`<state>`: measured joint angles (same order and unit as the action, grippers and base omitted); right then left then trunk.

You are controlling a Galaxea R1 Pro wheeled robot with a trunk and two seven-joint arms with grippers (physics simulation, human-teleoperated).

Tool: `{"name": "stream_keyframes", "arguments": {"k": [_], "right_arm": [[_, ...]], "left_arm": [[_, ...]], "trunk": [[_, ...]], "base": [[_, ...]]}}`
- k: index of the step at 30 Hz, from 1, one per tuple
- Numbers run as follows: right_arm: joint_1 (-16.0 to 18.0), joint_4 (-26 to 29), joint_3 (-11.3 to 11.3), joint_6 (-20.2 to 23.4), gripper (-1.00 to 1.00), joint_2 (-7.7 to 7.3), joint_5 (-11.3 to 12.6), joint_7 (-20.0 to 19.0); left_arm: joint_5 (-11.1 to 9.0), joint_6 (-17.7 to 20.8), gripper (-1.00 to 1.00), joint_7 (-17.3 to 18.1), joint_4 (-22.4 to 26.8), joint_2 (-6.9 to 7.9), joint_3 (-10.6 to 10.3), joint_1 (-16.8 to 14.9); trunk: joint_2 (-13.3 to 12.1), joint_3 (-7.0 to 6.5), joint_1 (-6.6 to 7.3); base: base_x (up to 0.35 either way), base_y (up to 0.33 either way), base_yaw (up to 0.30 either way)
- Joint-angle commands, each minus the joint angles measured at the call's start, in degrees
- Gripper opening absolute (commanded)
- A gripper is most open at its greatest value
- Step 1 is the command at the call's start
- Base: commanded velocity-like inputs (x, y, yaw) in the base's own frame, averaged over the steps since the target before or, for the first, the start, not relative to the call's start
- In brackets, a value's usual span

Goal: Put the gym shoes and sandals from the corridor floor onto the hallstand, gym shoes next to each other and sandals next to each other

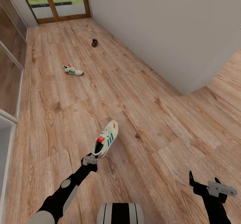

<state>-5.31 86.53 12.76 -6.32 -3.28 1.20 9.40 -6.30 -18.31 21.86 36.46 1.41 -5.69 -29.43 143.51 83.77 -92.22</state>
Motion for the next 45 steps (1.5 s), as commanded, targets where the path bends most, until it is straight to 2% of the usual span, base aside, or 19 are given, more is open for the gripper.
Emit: {"name": "stream_keyframes", "arguments": {"k": [1,2,4,5,8,9,12,13,16,17,19,24,29,33,45], "right_arm": [[0.0,-0.1,-0.1,-0.2,1.00,0.00,0.1,0.2],[-0.1,-0.1,-0.1,-0.2,1.00,0.03,0.2,0.2],[-0.7,-0.3,-0.1,-0.2,1.00,0.13,0.2,0.1],[-0.7,-0.3,-0.1,-0.2,1.00,0.13,0.2,0.1],[-1.3,-0.2,-0.1,-0.2,1.00,0.17,0.2,0.1],[-1.3,-0.2,-0.1,-0.2,1.00,0.17,0.2,0.1],[-1.9,0.1,-0.1,-0.2,1.00,0.26,0.2,0.1],[-2.1,0.2,-0.2,-0.3,1.00,0.45,0.2,0.1],[-2.4,0.7,-0.1,-0.2,1.00,0.88,0.2,0.1],[-2.7,1.2,-0.1,-0.2,1.00,1.36,0.1,0.1],[-2.7,1.3,-0.1,-0.2,1.00,1.46,0.1,0.1],[-2.9,1.6,-0.1,-0.2,1.00,1.77,0.1,0.1],[-2.9,1.5,-0.1,-0.2,1.00,1.83,0.1,0.1],[-2.9,1.5,-0.1,-0.2,1.00,1.88,0.1,0.1],[-3.0,0.9,-0.4,-0.2,1.00,1.99,0.1,0.1]], "left_arm": [[-0.5,2.1,-1.00,0.0,3.7,0.60,-0.2,1.6],[-0.5,4.4,-1.00,0.0,7.6,1.17,-0.1,3.3],[-0.6,13.4,-1.00,0.0,23.2,3.72,0.3,10.2],[-0.6,13.4,-1.00,0.0,23.2,3.72,0.3,10.2],[-0.7,18.2,-1.00,-0.1,30.8,4.91,1.4,14.0],[-0.7,18.2,-1.00,-0.1,30.8,4.91,1.4,14.0],[-0.7,20.7,-1.00,0.0,34.7,5.55,3.4,16.2],[-0.8,21.7,-1.00,0.2,36.1,5.93,5.0,17.0],[-0.8,22.6,-1.00,0.5,37.3,6.37,7.3,17.8],[-0.9,22.9,-1.00,0.7,37.9,6.60,9.2,18.8],[-0.9,22.9,-1.00,0.8,38.0,6.65,9.8,19.2],[-0.8,22.0,-1.00,1.0,38.5,6.76,13.2,20.6],[-0.5,20.2,-1.00,1.0,38.5,6.74,14.3,20.9],[-0.6,17.1,-1.00,0.9,38.5,6.79,15.4,21.6],[-0.3,15.3,-1.00,1.1,37.5,6.34,15.5,22.2]], "trunk": [[0.0,-0.07,0.00],[0.0,-0.16,0.00],[0.0,-0.33,0.00],[0.0,-0.42,0.00],[0.0,-0.69,0.00],[0.0,-0.78,0.00],[0.0,-1.05,0.00],[0.0,-1.14,0.00],[0.0,-1.40,0.00],[0.0,-1.49,0.00],[0.0,-1.67,0.00],[0.0,-2.08,0.00],[0.0,-2.30,0.00],[0.0,-2.35,0.00],[0.0,-2.37,0.00]], "base": [[0.000,0.000,0.000],[0.000,0.000,0.000],[0.000,0.000,0.000],[0.000,0.000,0.000],[0.000,0.000,0.000],[0.000,0.000,0.000],[0.000,0.000,0.000],[0.000,0.000,0.000],[0.000,0.000,0.000],[0.000,0.000,0.000],[0.000,0.000,0.000],[0.000,0.000,0.000],[0.000,0.000,0.000],[0.000,0.000,0.000],[0.000,0.000,0.000]]}}
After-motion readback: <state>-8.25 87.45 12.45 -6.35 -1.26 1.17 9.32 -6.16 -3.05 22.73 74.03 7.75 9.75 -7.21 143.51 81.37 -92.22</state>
